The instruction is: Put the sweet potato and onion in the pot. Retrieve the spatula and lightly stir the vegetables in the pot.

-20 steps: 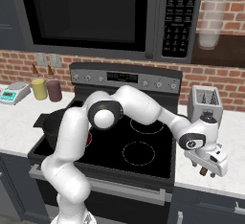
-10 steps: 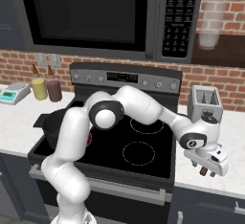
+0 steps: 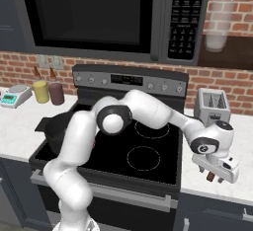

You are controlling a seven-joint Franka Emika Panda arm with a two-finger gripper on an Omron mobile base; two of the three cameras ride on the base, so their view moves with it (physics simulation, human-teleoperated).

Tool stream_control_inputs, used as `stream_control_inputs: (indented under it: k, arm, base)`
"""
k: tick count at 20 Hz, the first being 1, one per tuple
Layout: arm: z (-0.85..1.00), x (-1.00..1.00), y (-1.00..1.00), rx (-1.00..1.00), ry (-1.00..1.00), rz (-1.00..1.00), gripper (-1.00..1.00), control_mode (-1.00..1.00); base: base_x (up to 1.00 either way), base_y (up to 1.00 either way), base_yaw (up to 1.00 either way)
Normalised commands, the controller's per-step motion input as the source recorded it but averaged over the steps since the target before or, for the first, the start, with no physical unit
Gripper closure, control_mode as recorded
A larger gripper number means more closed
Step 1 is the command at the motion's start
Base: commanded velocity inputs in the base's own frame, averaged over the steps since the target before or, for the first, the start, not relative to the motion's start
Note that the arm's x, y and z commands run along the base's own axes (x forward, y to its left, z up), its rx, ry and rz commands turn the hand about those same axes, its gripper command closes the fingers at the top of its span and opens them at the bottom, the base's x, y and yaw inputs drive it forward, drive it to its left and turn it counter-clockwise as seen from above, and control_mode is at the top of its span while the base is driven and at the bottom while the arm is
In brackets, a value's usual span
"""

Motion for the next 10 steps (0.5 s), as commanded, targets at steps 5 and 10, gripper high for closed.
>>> stream_control_inputs:
  k: [5, 10]
  arm:
    - [-0.40, 0.00, 0.00, 0.00, 0.00, 0.02, 1.00, -1.00]
    - [-0.21, 0.00, 0.00, 0.00, 0.01, 0.01, 1.00, -1.00]
  base:
    - [0.00, 0.00, 0.00]
    - [0.00, 0.00, 0.00]
